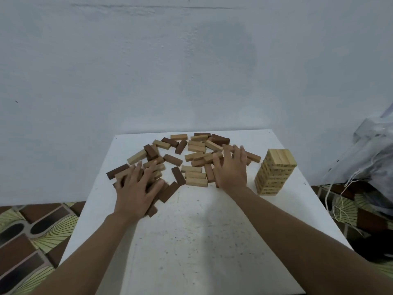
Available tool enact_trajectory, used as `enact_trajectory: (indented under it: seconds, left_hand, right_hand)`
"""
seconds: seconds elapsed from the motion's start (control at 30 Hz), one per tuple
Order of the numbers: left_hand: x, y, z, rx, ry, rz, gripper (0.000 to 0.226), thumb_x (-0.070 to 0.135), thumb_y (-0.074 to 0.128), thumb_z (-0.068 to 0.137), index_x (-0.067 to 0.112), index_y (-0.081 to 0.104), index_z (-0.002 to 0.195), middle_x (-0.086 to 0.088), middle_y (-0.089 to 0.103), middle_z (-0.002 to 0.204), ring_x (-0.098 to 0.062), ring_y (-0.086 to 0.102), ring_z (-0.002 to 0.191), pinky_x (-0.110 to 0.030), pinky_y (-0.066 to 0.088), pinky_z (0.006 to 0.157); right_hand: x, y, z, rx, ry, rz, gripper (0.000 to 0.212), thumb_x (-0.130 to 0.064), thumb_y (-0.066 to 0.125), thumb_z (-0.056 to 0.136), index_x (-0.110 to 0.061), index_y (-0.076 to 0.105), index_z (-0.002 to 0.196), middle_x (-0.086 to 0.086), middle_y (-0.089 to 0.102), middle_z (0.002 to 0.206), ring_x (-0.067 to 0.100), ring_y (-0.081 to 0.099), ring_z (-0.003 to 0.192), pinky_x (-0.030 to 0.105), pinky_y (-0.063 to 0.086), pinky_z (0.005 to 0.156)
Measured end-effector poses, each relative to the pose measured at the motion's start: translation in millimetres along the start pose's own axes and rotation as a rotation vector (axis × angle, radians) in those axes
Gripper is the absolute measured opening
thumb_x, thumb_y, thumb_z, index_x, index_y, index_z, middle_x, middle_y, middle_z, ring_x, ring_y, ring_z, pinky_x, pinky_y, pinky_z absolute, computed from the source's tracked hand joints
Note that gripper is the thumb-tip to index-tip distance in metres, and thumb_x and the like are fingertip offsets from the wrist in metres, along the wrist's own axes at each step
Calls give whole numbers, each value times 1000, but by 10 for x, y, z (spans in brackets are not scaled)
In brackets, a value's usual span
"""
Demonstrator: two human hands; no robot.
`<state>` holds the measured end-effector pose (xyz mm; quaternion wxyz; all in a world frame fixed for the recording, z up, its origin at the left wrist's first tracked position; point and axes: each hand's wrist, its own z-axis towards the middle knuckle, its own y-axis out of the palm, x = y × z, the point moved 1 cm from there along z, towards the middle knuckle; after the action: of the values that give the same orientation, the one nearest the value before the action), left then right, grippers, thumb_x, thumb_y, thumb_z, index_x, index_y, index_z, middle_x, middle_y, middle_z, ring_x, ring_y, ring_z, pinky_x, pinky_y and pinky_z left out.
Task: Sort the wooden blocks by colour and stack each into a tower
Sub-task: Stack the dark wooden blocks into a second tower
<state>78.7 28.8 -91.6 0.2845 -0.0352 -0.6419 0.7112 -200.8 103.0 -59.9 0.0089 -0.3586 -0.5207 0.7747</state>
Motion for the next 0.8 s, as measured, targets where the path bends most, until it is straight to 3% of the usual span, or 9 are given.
enact_trajectory:
  seconds: [0.1, 0.3, 0.5, 0.63, 0.8]
  left_hand:
    - [141, 41, 166, 9, -23, -74, 70, 83, 20, 87, 59, 18, 153, 6, 21, 168, -18, 10, 156, -54, 6, 120]
    - [278, 204, 454, 6, 6, 40, 73, 92, 20, 81, 62, 30, 147, 5, 21, 169, -20, 10, 157, -60, 8, 118]
    - [339, 280, 632, 42, -47, -18, 74, 90, 28, 80, 55, 44, 143, 2, 32, 164, -19, 17, 155, -58, 10, 118]
    - [347, 299, 687, 157, -49, -74, 54, 78, 47, 87, 51, 52, 134, 10, 44, 147, -16, 32, 144, -55, 18, 114]
    - [396, 227, 591, 261, 30, -237, 35, 58, 52, 92, 46, 63, 123, 22, 47, 137, -12, 38, 137, -51, 21, 108]
  right_hand:
    - [80, 67, 191, 26, 117, -79, 58, -50, 28, 104, -19, 33, 153, 20, 17, 163, 35, -2, 153, 51, 2, 124]
    - [252, 111, 342, -9, 270, -142, 65, -58, 25, 102, -26, 17, 159, 23, 0, 165, 37, -10, 152, 51, -4, 123]
    - [247, 227, 334, -56, 288, -170, 63, -59, 26, 102, -26, 28, 156, 19, 0, 166, 33, -8, 153, 48, -2, 124]
    - [167, 308, 330, -68, 260, -148, 60, -55, 28, 103, -26, 30, 155, 19, 0, 166, 32, -8, 153, 48, -2, 124]
    - [14, 410, 310, -40, 244, -48, 51, -47, 31, 104, -25, 39, 150, 19, 1, 166, 31, -8, 153, 47, -2, 124]
